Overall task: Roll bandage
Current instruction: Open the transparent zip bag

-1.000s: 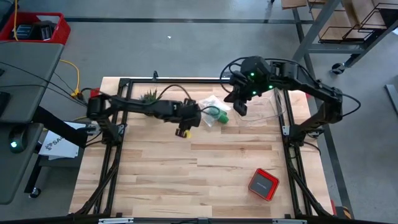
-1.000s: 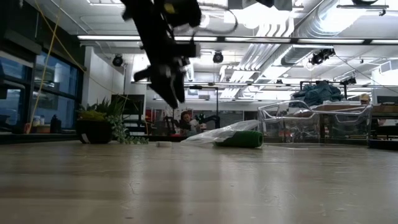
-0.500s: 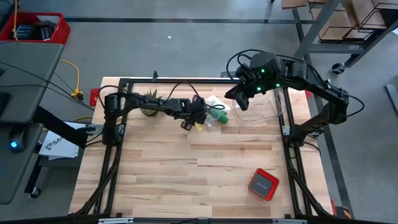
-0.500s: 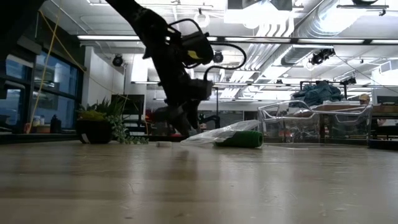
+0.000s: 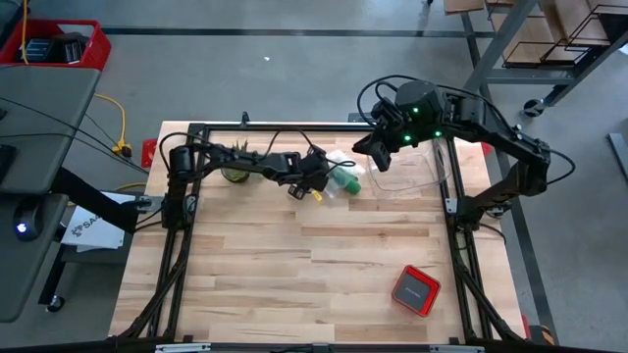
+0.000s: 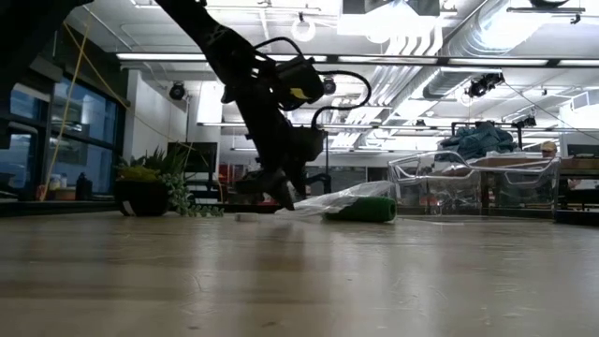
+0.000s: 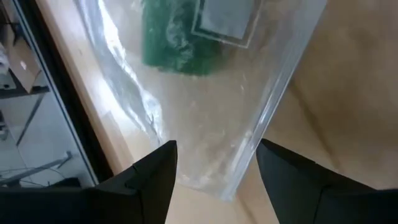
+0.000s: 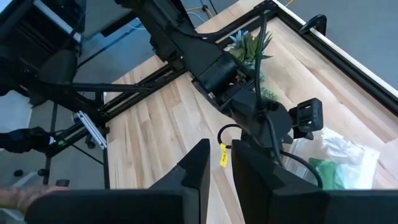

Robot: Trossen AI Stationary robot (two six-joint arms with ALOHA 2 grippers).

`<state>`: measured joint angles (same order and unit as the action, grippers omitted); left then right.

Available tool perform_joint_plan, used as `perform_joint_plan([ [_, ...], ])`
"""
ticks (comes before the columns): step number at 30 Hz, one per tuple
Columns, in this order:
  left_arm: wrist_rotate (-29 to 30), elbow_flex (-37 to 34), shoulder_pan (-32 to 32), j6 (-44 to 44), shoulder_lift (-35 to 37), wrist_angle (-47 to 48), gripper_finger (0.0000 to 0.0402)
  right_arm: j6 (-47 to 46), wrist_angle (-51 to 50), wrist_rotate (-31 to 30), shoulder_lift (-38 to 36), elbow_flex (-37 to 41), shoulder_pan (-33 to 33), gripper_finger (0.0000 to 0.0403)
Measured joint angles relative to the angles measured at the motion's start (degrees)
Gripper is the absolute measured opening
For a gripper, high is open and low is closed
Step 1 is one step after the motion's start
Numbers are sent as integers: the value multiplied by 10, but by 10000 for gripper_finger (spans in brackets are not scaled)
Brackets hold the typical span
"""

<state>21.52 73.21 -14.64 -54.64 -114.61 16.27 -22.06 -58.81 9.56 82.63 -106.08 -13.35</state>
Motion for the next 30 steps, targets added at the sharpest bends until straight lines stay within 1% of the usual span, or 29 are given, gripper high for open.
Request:
perform_joint_plan([
  [3, 0, 0, -5, -16, 0, 1, 192, -2, 1, 1, 0, 0, 0, 58],
  [5, 0, 0, -8, -29, 0, 1, 166, -2, 3, 2, 0, 0, 0, 58],
  [7, -1, 0, -8, -36, 0, 0, 127, -2, 5, 2, 0, 0, 0, 58],
  [11, -9, 0, -6, -38, 0, 1, 24, -6, 21, 10, 0, 0, 0, 58],
  [12, -9, 0, -4, -30, 0, 2, 13, -6, 27, 12, 0, 0, 0, 58],
  [15, 8, 18, 2, -1, 0, 27, 7, -6, 41, 16, -1, 0, 0, 58],
  [18, 7, 52, 8, 57, 14, 90, 2, -6, 48, 29, -6, 0, 0, 58],
  [22, -33, 82, 10, 158, 58, 149, 1, 6, 43, 30, -16, 0, 0, 58],
  [28, -83, 85, 10, 273, 154, 189, 0, 41, 37, 30, -35, 0, 0, 58],
  [30, -103, 85, 10, 326, 188, 196, 0, 50, 29, 30, -37, 0, 0, 58],
])
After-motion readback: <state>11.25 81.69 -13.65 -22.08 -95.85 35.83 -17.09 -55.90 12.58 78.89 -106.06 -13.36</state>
